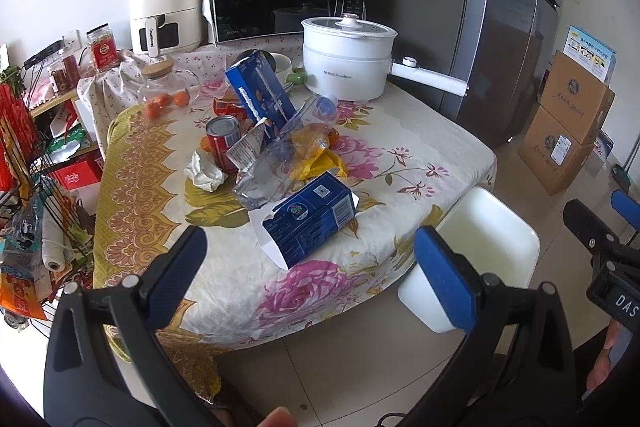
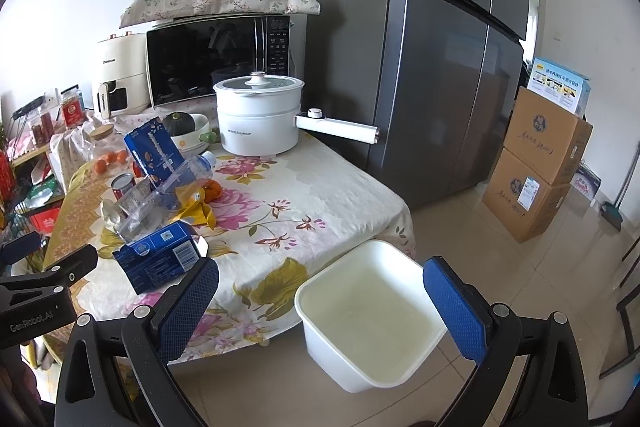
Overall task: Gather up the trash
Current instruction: 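Reach the left gripper to the blue carton and close on it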
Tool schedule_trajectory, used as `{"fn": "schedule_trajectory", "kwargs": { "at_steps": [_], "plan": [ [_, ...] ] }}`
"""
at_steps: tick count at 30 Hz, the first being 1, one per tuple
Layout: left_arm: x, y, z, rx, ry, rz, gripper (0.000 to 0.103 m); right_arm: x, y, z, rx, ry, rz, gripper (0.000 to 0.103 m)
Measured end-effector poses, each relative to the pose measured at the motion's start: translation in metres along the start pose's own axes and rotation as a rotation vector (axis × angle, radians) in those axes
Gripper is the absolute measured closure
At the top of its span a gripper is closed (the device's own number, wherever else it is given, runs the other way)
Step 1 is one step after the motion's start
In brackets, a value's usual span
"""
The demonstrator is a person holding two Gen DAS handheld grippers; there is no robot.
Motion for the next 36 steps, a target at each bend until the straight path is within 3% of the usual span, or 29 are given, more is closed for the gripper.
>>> {"fn": "schedule_trajectory", "kwargs": {
  "at_steps": [8, 14, 21, 25, 27, 29, 36],
  "plan": [
    [-0.001, 0.002, 0.004, 0.015, -0.003, 0.012, 0.000, -0.006, 0.005, 0.000, -0.004, -0.005, 0.029, 0.000],
    [-0.006, 0.011, 0.018, 0.092, -0.132, 0.041, 0.000, 0.002, 0.022, 0.011, 0.075, 0.030, -0.061, 0.000],
    [-0.020, -0.007, 0.074, 0.305, -0.264, 0.200, 0.000, 0.018, 0.039, 0.058, 0.223, 0.203, -0.113, 0.000],
    [-0.017, -0.031, 0.108, 0.376, -0.256, 0.267, 0.000, 0.020, 0.017, 0.095, 0.299, 0.273, -0.059, 0.000],
    [-0.013, -0.038, 0.123, 0.401, -0.230, 0.313, 0.000, 0.018, -0.015, 0.115, 0.429, 0.277, -0.045, 0.000],
    [-0.014, -0.037, 0.132, 0.390, -0.212, 0.366, 0.000, 0.019, -0.029, 0.126, 0.498, 0.296, -0.035, 0.000],
    [-0.037, -0.027, 0.154, 0.364, -0.199, 0.529, 0.000, 0.018, -0.027, 0.129, 0.488, 0.294, -0.038, 0.000]
  ]
}}
Point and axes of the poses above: each gripper's, at about its wrist camera, not at the fingertips, and z roughly the way its jaws point, x to its left, y to its top, the point moved 10 cm from there along z, roughly the way its jaws point, and after that the axes turned 3 degrees about -z, right-handed, at the moved point
